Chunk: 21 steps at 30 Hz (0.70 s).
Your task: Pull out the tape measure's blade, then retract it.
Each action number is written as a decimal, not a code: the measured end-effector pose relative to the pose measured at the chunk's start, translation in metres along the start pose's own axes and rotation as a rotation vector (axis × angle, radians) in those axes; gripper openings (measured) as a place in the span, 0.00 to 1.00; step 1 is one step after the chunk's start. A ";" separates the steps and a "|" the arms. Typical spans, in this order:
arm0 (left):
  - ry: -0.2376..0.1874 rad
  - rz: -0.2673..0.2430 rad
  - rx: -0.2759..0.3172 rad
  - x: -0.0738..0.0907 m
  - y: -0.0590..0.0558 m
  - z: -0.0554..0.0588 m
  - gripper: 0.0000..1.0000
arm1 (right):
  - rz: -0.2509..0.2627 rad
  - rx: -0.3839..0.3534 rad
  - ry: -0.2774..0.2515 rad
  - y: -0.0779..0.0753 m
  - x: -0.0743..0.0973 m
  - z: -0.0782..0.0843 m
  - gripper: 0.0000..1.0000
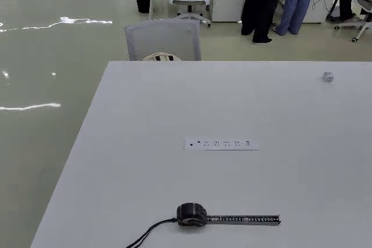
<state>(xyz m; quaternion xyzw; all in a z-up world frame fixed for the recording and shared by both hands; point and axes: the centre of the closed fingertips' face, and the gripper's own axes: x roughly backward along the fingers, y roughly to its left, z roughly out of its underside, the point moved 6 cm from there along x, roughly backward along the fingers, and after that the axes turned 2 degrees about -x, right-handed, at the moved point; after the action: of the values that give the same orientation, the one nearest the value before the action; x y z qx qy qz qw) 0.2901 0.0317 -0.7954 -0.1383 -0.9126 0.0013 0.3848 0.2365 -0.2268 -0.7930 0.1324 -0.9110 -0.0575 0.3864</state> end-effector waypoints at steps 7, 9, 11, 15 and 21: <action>0.000 -0.009 0.001 0.003 0.000 -0.002 1.00 | -0.012 -0.005 -0.008 0.000 0.004 -0.002 0.87; -0.001 -0.010 0.004 0.004 0.000 -0.002 1.00 | -0.014 -0.006 -0.009 0.000 0.005 -0.003 0.87; 0.001 -0.015 0.015 0.004 0.000 -0.002 1.00 | -0.017 -0.004 -0.013 -0.001 0.005 -0.003 0.87; -0.001 -0.019 0.023 0.005 -0.003 -0.006 1.00 | -0.019 0.000 -0.014 -0.005 0.007 -0.004 0.87; -0.004 -0.023 0.028 0.004 -0.005 -0.008 0.99 | -0.023 0.004 -0.013 -0.007 0.006 -0.004 0.86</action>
<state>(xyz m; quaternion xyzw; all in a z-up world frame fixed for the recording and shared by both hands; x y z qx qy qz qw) 0.2914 0.0270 -0.7867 -0.1224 -0.9147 0.0101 0.3850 0.2367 -0.2354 -0.7876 0.1431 -0.9120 -0.0610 0.3796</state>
